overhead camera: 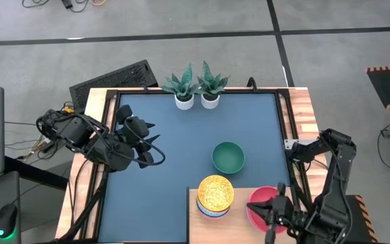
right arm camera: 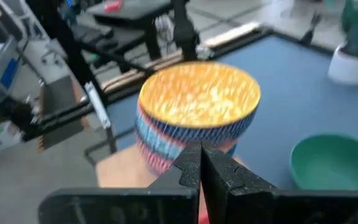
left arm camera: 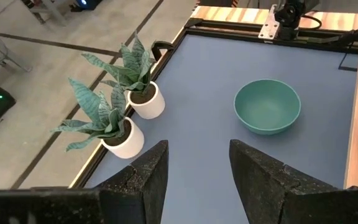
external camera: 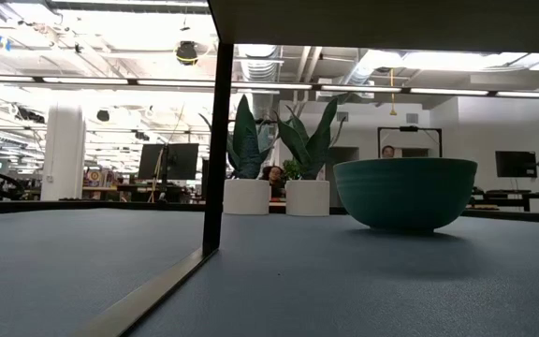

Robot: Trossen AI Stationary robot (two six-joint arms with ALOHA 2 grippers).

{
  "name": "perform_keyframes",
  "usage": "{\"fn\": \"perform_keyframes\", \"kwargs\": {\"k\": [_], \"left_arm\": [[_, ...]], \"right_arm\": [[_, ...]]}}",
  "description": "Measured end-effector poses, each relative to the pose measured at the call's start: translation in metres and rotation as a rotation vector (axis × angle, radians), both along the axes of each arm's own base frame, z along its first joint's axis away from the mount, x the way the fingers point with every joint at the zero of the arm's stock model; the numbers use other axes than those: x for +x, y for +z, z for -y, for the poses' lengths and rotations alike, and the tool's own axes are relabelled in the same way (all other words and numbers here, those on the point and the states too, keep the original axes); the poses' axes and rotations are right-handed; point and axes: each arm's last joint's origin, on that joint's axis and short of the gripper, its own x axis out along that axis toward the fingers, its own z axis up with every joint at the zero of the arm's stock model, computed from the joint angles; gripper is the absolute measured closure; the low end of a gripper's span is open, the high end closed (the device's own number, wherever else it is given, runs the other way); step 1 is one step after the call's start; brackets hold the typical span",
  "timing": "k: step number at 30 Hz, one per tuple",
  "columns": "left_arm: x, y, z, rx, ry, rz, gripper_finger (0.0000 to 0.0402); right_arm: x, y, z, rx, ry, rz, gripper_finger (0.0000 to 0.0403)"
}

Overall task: Place and stack bowls onto a shelf
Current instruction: Stack the green bowl on top of the dark pink bowl on the shelf

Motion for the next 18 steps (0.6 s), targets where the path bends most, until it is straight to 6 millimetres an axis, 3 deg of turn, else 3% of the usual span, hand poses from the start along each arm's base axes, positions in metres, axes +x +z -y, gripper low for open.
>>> {"fn": "perform_keyframes", "kwargs": {"k": [18], "left_arm": [[0.000,0.000,0.000,-0.023,0.021,0.019,0.0244]], "right_arm": [[0.029,0.001,0.023,-0.309,-0.094,0.015,0.0374]]}}
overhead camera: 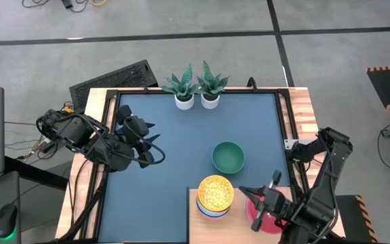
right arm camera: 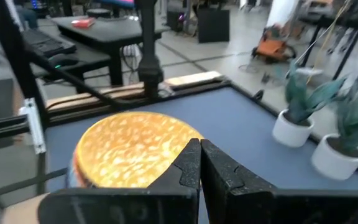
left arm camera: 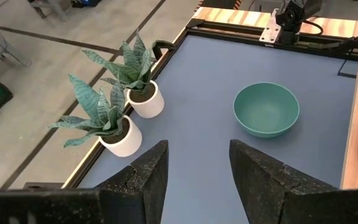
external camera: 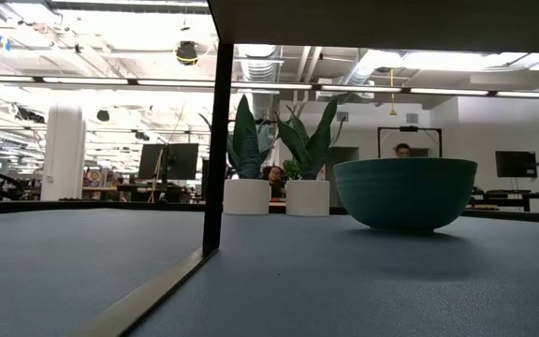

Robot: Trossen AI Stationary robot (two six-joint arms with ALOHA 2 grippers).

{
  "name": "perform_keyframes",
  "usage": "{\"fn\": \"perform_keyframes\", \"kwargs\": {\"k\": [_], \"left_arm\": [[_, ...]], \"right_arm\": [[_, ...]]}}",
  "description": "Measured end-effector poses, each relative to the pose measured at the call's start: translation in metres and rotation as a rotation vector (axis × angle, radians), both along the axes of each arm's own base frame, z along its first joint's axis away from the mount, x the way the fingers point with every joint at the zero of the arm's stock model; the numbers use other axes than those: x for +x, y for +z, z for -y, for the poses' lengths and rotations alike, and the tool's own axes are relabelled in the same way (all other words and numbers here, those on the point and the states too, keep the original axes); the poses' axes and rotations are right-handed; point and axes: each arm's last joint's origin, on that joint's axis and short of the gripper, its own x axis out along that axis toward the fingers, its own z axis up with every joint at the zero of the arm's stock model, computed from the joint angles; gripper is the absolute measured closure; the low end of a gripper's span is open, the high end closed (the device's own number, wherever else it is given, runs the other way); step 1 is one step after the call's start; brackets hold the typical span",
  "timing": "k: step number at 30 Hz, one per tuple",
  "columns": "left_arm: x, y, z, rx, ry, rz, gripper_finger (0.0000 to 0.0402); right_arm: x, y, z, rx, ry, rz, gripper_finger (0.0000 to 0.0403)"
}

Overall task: Place and stack bowls onto a shelf
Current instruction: Stack the green bowl on top of the dark pink bowl on the shelf

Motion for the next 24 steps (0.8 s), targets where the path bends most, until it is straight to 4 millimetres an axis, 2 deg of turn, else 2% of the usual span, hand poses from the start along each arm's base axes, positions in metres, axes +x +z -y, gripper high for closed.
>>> {"fn": "perform_keyframes", "kwargs": {"k": [6,9,12,17,20,24], "left_arm": [[0.000,0.000,0.000,0.000,0.000,0.000,0.0244],[0.000,0.000,0.000,0.000,0.000,0.000,0.0244],[0.000,0.000,0.000,-0.006,-0.005,-0.003,0.0244],[0.000,0.000,0.000,-0.011,-0.009,-0.005,0.0244],[0.000,0.000,0.000,-0.005,0.009,0.007,0.0244],[0.000,0.000,-0.001,0.006,0.025,0.018,0.0243]], "right_arm": [[0.004,0.001,0.010,-0.124,-0.056,0.037,0.0380],[0.010,0.010,0.026,-0.108,-0.104,0.050,0.0376],[0.021,0.028,0.060,0.039,-0.170,0.012,0.0374],[0.035,0.045,0.134,0.312,-0.278,-0.198,0.0369],[0.036,0.053,0.174,0.334,-0.326,-0.290,0.0351],[0.036,0.060,0.219,0.343,-0.359,-0.378,0.0307]]}}
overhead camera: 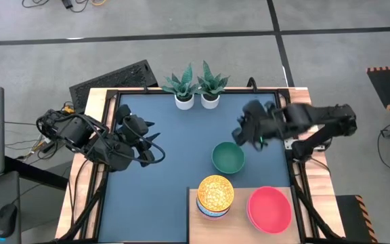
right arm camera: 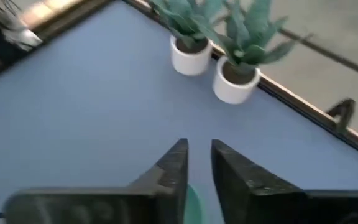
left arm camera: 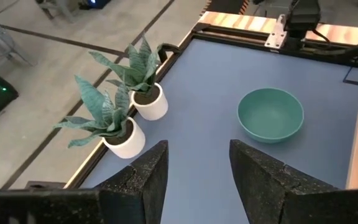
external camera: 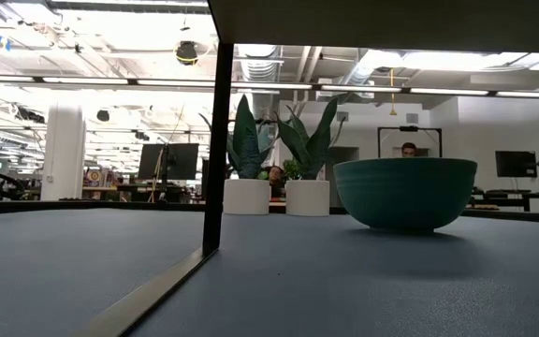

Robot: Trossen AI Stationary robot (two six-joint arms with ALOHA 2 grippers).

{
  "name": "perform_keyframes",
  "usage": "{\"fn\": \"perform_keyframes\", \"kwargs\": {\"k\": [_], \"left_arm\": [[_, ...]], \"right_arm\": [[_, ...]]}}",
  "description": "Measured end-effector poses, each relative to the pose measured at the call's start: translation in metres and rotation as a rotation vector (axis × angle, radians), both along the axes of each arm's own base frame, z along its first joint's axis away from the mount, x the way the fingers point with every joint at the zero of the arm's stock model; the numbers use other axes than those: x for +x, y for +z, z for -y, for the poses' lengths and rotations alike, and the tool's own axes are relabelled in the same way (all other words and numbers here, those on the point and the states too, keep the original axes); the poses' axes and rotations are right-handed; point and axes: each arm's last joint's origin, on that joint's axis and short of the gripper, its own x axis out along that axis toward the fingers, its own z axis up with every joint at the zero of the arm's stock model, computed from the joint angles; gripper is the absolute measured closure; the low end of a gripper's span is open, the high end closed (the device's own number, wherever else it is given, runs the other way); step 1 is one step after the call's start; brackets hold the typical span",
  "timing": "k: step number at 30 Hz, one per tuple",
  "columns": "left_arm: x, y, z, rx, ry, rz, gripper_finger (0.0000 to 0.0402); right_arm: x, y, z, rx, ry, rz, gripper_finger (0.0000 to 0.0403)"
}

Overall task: Place and stack bowls onto a shelf
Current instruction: Stack the green bowl on top of the dark pink bowl on the shelf

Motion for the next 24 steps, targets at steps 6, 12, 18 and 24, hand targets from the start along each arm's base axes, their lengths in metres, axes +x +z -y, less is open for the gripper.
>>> {"fn": "perform_keyframes", "kwargs": {"k": [6,12,18,24], "left_arm": [[0.000,0.000,0.000,-0.023,0.015,0.015,0.0231],[-0.006,0.002,0.011,0.001,0.048,0.088,0.0226],[-0.014,0.003,0.022,-0.011,0.023,0.122,0.0226],[-0.014,0.003,0.022,-0.050,0.022,0.123,0.0226]], "right_arm": [[0.005,-0.012,0.053,0.057,-0.018,-0.163,0.0221],[0.023,-0.055,0.066,0.065,0.079,-0.256,0.0182],[0.030,-0.100,0.076,0.264,0.246,-0.189,0.0191],[0.026,-0.144,0.083,0.330,0.268,-0.304,0.0196]]}}
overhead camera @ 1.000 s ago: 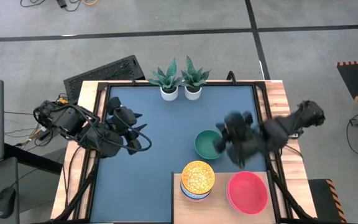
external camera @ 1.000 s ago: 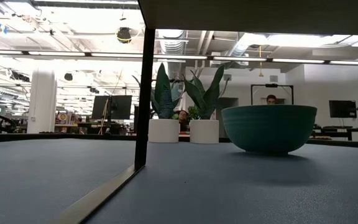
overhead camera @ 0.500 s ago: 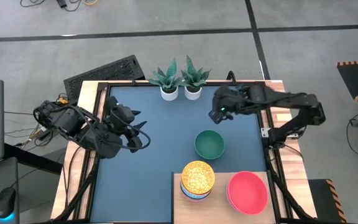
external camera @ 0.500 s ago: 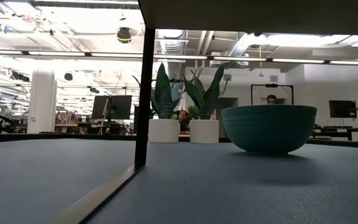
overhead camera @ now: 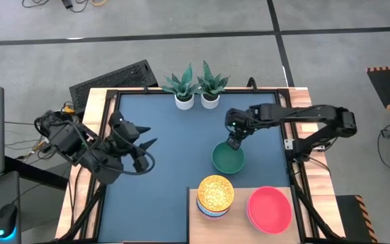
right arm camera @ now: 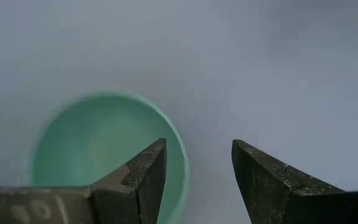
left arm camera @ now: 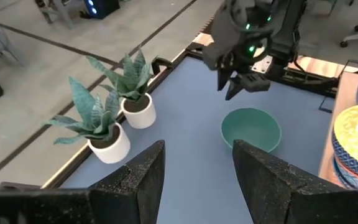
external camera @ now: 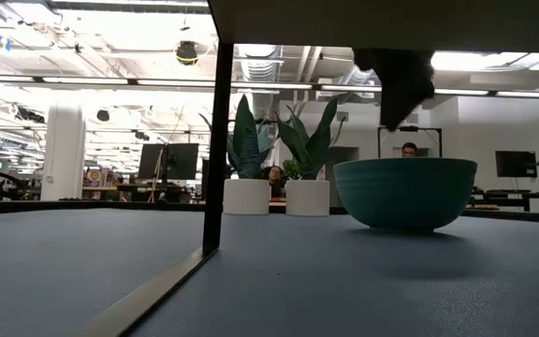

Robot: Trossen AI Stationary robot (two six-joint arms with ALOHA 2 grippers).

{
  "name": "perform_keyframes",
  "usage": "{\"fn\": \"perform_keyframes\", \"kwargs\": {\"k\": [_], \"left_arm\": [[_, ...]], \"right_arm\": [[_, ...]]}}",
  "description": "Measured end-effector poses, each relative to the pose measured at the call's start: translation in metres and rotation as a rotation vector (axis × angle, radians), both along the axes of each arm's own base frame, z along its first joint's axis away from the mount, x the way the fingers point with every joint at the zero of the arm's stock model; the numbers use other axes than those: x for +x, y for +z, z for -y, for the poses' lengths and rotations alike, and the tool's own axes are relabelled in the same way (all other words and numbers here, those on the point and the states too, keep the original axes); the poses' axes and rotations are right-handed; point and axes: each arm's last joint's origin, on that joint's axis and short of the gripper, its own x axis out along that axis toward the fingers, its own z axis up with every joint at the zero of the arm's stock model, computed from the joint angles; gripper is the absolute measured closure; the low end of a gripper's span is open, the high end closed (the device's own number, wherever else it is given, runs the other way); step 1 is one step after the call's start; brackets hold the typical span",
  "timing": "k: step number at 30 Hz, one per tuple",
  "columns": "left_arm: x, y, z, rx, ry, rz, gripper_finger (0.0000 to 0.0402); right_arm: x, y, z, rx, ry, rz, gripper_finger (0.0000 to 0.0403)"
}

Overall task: Place and stack bowls onto a shelf
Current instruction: Stack the green bowl on top of the dark pink bowl on the shelf

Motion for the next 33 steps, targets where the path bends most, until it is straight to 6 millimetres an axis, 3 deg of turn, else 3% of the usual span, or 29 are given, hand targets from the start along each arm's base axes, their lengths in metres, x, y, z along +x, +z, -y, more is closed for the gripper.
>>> {"fn": "perform_keyframes", "kwargs": {"k": [12,21,25,31,33], "left_arm": [[0.005,-0.001,-0.008,-0.045,0.034,0.001,0.0226],[0.009,-0.001,-0.018,-0.016,0.061,-0.019,0.0226],[0.009,-0.002,-0.021,-0.007,0.074,-0.034,0.0226],[0.009,-0.002,-0.022,-0.002,0.079,-0.041,0.0226],[0.009,-0.002,-0.022,0.000,0.078,-0.042,0.0226]], "right_arm": [[-0.011,-0.065,-0.004,0.098,0.038,-0.033,0.0197],[-0.023,-0.089,-0.002,0.113,0.005,-0.080,0.0207],[-0.026,-0.093,-0.003,0.127,-0.034,-0.089,0.0249],[-0.027,-0.093,0.001,0.139,-0.080,-0.078,0.0375],[-0.027,-0.094,0.004,0.149,-0.113,-0.079,0.0377]]}}
